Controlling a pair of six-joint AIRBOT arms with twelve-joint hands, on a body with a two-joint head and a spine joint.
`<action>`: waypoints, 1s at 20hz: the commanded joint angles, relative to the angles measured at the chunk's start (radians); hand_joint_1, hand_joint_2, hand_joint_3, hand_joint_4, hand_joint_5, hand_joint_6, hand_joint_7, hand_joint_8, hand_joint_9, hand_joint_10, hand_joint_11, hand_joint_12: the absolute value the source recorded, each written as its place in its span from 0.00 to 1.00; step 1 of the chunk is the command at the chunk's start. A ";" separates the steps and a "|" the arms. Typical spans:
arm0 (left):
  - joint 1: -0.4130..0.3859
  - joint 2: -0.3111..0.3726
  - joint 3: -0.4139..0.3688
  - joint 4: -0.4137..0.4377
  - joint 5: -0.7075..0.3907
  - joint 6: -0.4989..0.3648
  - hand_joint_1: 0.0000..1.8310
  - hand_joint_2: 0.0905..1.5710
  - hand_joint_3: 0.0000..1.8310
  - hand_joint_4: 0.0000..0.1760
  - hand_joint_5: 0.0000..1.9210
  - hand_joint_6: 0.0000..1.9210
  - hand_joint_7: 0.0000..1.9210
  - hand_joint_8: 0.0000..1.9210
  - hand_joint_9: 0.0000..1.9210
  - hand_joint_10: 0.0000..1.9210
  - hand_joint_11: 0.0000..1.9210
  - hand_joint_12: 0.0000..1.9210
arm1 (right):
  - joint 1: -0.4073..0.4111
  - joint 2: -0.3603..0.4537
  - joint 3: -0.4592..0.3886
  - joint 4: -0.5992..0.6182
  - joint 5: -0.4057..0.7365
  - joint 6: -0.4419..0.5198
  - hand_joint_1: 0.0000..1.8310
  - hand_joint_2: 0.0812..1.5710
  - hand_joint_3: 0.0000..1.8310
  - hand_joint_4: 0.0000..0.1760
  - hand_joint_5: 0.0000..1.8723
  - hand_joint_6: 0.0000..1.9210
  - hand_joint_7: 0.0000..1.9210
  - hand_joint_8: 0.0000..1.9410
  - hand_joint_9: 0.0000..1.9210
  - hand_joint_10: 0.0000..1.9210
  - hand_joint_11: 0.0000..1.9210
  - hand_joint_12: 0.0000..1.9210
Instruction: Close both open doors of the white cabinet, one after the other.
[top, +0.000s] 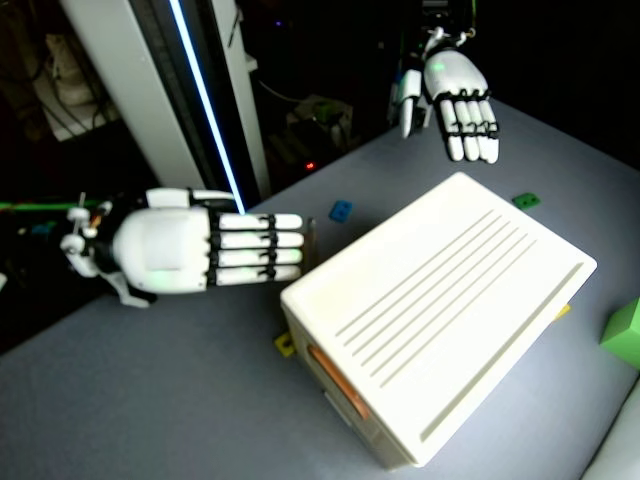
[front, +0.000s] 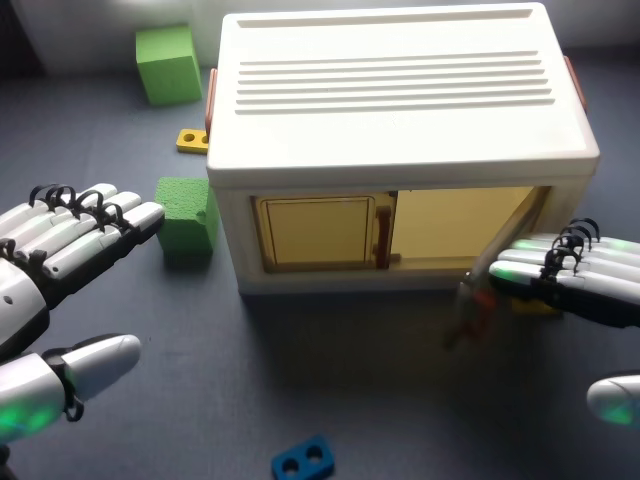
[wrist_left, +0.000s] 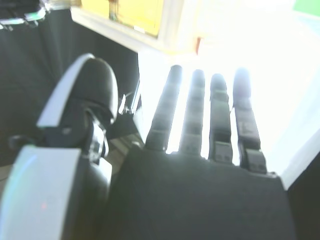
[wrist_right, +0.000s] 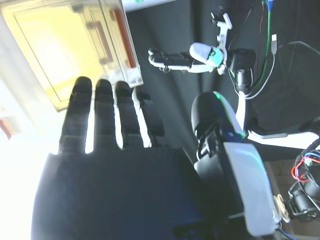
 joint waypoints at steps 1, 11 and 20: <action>0.001 0.005 -0.003 -0.004 -0.127 0.000 0.00 0.92 0.00 0.00 0.00 0.00 0.00 0.00 0.00 0.00 0.00 0.13 | 0.014 -0.006 0.004 0.022 0.121 0.008 0.00 0.97 0.00 0.00 0.02 0.01 0.00 0.00 0.00 0.00 0.00 0.00; 0.008 0.003 -0.005 -0.005 -0.132 -0.009 0.00 0.89 0.00 0.00 0.00 0.00 0.00 0.00 0.00 0.00 0.01 0.01 | 0.083 -0.050 0.039 0.021 0.100 0.008 0.00 0.98 0.00 0.00 0.02 0.00 0.00 0.00 0.00 0.00 0.00 0.00; 0.013 0.002 -0.005 -0.003 -0.134 -0.013 0.00 0.90 0.00 0.00 0.00 0.00 0.00 0.00 0.00 0.00 0.02 0.01 | 0.091 -0.051 0.041 0.011 0.100 0.020 0.00 0.99 0.00 0.00 0.02 0.00 0.00 0.00 0.00 0.00 0.00 0.00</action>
